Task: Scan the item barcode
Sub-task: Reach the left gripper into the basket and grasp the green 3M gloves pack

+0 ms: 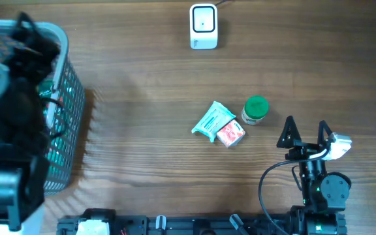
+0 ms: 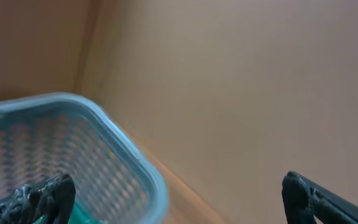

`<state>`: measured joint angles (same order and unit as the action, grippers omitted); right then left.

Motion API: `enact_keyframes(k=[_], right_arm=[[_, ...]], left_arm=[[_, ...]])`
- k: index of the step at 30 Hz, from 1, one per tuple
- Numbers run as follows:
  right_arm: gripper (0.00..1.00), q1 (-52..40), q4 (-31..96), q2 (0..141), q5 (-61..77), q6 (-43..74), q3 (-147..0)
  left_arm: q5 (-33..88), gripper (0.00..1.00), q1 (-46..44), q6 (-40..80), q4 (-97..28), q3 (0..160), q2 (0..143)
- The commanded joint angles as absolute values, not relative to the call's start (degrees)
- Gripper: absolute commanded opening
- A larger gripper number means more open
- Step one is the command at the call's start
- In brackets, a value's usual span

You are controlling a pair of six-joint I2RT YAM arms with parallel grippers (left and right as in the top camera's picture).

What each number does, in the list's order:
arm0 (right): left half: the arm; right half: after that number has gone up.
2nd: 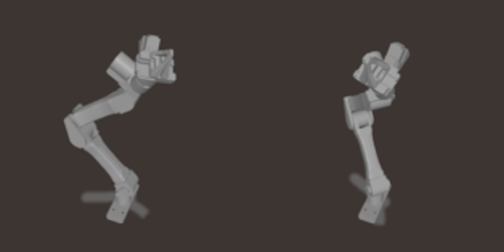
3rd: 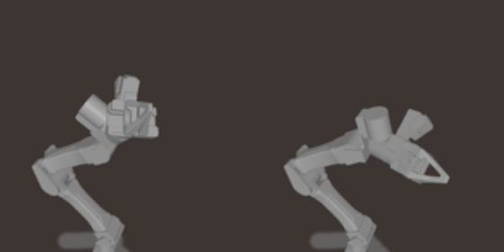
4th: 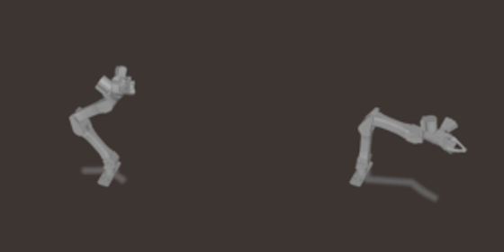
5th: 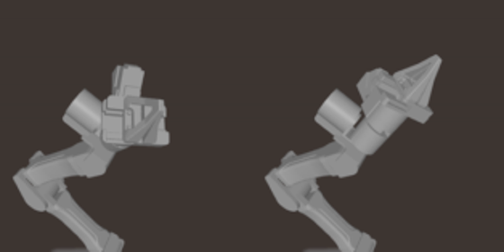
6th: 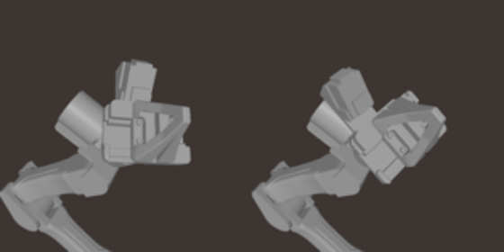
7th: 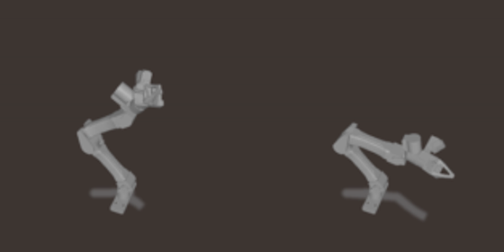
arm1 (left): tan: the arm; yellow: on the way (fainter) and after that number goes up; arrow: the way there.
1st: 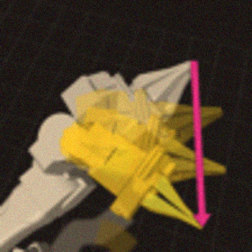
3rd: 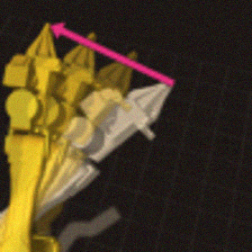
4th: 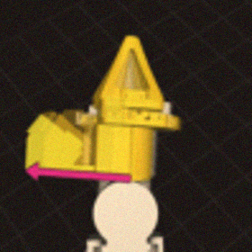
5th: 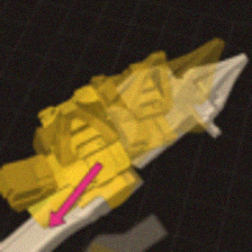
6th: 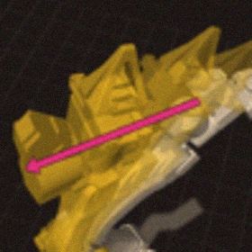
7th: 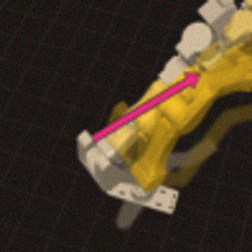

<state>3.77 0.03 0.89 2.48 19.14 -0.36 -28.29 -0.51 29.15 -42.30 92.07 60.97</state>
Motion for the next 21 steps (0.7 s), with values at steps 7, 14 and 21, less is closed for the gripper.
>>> enact_keyframes(k=[7, 14, 21], right_arm=[[1.0, 3.44, -0.16, 0.6, 1.96, 18.17, -0.3], [1.0, 3.44, -0.16, 0.6, 1.96, 18.17, -0.3], [1.0, 3.44, -0.16, 0.6, 1.96, 18.17, -0.3]], left_arm=[[-6.42, 1.0, 26.09, 39.55, -57.34, 98.28, 81.12], [-3.09, 1.0, 29.52, 35.92, -63.05, 98.26, 93.84], [7.33, 1.0, 29.61, 19.62, -63.64, 98.26, 99.85]])
